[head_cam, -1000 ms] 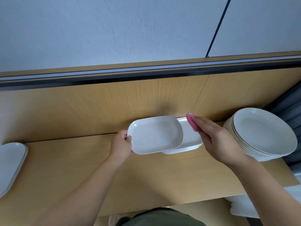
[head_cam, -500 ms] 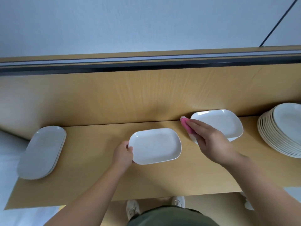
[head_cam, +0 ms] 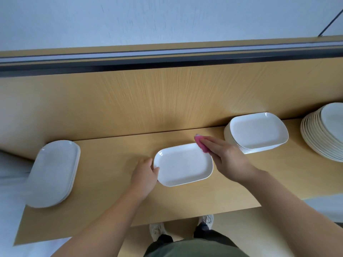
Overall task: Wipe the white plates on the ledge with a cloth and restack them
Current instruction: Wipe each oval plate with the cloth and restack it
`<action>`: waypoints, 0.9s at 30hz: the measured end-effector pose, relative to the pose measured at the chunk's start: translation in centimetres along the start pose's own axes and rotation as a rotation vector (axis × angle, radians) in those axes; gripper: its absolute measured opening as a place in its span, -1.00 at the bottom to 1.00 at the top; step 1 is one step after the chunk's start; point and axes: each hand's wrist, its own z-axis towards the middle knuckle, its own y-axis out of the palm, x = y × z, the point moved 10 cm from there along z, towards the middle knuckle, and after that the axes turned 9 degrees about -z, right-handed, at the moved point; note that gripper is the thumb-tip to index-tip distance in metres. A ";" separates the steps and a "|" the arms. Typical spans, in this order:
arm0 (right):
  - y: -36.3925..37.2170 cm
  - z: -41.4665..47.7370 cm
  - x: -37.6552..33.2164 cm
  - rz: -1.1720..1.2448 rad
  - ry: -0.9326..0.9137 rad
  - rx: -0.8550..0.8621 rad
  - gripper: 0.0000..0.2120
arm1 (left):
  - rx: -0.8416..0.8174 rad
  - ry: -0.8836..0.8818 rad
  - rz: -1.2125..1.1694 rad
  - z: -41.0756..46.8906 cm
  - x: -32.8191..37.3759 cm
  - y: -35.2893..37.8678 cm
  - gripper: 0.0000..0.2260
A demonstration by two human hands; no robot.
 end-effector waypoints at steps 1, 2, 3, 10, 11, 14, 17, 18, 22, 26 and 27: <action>0.5 0.3 0.1 -0.007 0.009 0.000 -0.63 | -0.022 0.022 0.086 0.1 0.1 -0.1 -0.68; 1.1 0.6 0.0 -0.014 0.012 0.002 -0.65 | -0.047 0.059 0.151 0.2 0.4 -0.1 -0.53; 1.6 0.9 0.0 -0.021 0.009 0.003 -0.67 | -0.074 0.112 0.195 0.2 0.8 -0.1 -0.42; 8.1 2.4 0.8 -0.207 0.026 -0.095 -0.68 | -0.205 0.274 0.312 0.3 1.3 0.9 -0.01; 9.1 2.3 1.0 -0.231 0.051 -0.117 -0.66 | -0.209 0.283 0.323 0.5 1.3 1.1 0.01; 12.5 1.1 2.4 -0.371 0.172 -0.279 -0.55 | -0.230 0.295 0.332 1.0 1.4 1.6 0.02; 14.7 0.0 2.6 -0.318 0.254 -0.413 -0.45 | -0.233 0.295 0.310 1.1 1.4 1.6 0.03; 14.9 -0.2 2.7 -0.286 0.282 -0.446 -0.43 | -0.230 0.295 0.300 1.2 1.4 1.5 0.03; 15.7 -0.1 2.0 -0.240 0.288 -0.466 -0.34 | -0.220 0.300 0.279 1.1 1.5 1.3 0.02; 16.2 0.2 0.8 -0.280 0.238 -0.525 -0.26 | -0.219 0.299 0.259 1.0 1.6 1.2 0.02; 16.3 0.3 0.5 -0.284 0.227 -0.533 -0.23 | -0.219 0.296 0.255 1.1 1.6 1.2 0.02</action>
